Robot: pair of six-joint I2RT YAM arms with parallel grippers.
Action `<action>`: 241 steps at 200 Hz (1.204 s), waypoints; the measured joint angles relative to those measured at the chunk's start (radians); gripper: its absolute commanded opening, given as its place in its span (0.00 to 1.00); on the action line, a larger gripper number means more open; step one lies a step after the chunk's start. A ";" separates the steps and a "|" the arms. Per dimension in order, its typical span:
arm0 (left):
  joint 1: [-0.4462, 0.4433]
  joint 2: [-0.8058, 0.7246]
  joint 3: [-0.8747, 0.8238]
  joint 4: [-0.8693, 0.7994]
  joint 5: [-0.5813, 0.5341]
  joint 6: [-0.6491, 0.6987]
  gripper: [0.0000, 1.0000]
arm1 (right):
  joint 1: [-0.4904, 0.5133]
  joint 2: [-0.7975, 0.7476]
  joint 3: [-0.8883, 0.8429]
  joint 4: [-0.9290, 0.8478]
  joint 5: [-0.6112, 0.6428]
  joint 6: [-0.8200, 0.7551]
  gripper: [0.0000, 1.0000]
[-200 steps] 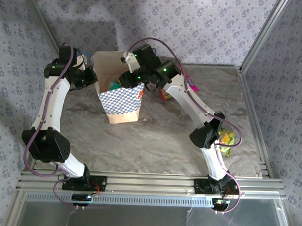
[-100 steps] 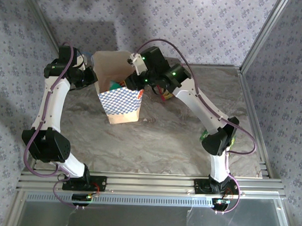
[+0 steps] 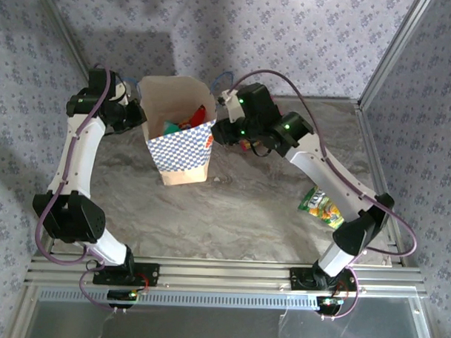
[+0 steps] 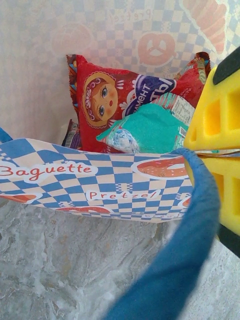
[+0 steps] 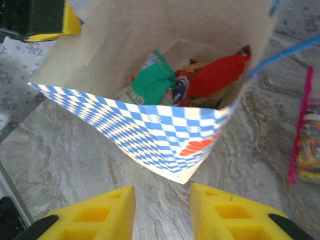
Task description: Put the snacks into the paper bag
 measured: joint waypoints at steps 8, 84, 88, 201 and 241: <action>-0.003 0.000 0.000 0.000 0.000 0.000 0.11 | -0.009 -0.022 -0.028 0.004 0.008 0.008 0.34; -0.018 0.000 0.000 0.000 -0.001 0.000 0.12 | -0.090 -0.192 -0.262 0.042 0.063 0.115 0.36; -0.019 0.000 0.000 0.000 -0.001 0.000 0.12 | -0.094 -0.199 -0.273 0.042 0.066 0.124 0.36; -0.032 0.004 0.015 -0.026 -0.031 0.000 0.13 | -0.264 -0.421 -0.560 0.047 0.135 0.339 0.68; -0.032 0.004 0.015 -0.026 -0.034 0.000 0.13 | -0.340 -0.468 -0.654 0.039 0.150 0.409 0.73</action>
